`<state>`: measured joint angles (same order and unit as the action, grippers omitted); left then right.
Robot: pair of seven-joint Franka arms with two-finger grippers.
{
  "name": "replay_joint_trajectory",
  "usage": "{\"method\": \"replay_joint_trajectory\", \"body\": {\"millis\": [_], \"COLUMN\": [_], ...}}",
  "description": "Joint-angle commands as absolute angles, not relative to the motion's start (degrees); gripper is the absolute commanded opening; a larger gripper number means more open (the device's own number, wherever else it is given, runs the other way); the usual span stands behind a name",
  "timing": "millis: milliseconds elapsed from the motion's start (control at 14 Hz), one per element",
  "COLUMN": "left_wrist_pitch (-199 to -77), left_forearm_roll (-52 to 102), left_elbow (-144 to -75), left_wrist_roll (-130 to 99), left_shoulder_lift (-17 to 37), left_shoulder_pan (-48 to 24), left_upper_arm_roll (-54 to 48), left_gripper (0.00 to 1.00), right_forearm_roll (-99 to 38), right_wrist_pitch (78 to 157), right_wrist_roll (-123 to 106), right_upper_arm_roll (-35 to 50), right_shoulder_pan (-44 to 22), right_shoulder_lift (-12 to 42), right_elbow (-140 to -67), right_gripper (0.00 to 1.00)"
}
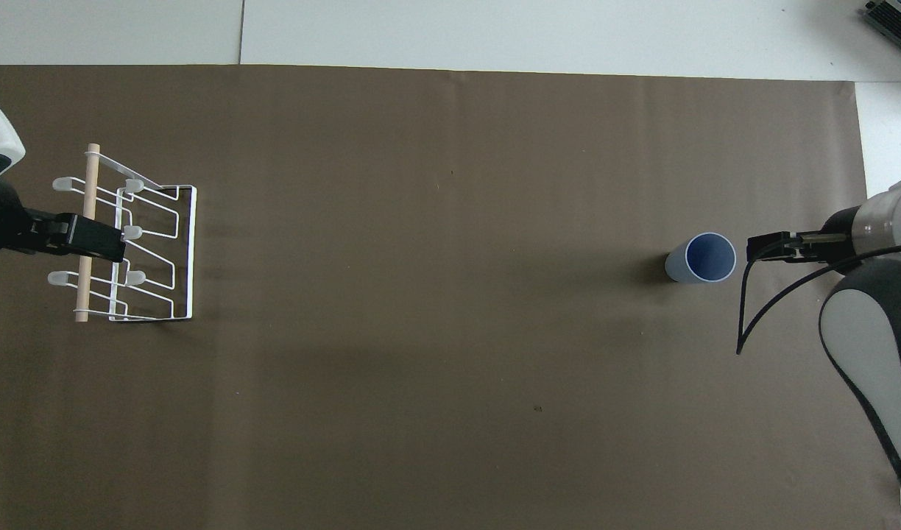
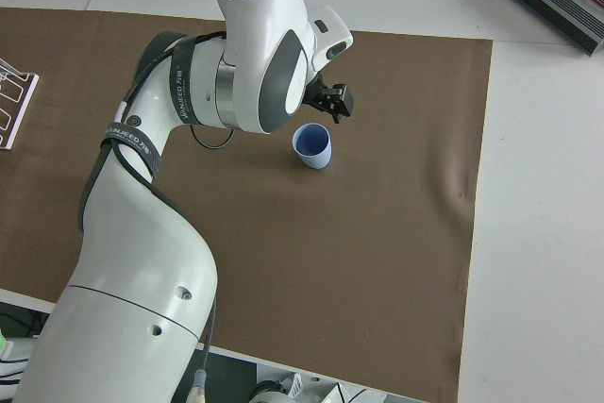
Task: Hang cup on cup holder
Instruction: 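Reach the right gripper to the blue cup rim and close on it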
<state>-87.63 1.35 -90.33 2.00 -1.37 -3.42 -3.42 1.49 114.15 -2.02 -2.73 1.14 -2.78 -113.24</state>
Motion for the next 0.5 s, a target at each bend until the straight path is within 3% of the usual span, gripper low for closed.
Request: {"method": "replay_joint_trajectory", "body": {"millis": [0,429], "left_wrist_pitch": [-87.1,-87.0], "left_forearm_roll": [0.4,0.4], "left_elbow": [-91.3,-91.3], "left_wrist_roll": [2.7,2.7], "left_shoulder_lift": [-2.5,-2.5], "left_shoulder_pan": [-3.1,-3.1], "left_upper_arm_roll": [-3.5,-3.5], "left_gripper": [1.0,1.0], "right_forearm_roll": [1.1,-3.2], "right_wrist_pitch": [117.2,126.2], "right_wrist_roll": [-6.0,-6.6], "right_upper_arm_roll": [-2.4,-2.4], "right_shoulder_pan": [2.5,2.5], "right_shoulder_lift": [-1.2,4.6], "right_elbow": [-116.2,-116.3], "right_gripper": [1.0,1.0]}}
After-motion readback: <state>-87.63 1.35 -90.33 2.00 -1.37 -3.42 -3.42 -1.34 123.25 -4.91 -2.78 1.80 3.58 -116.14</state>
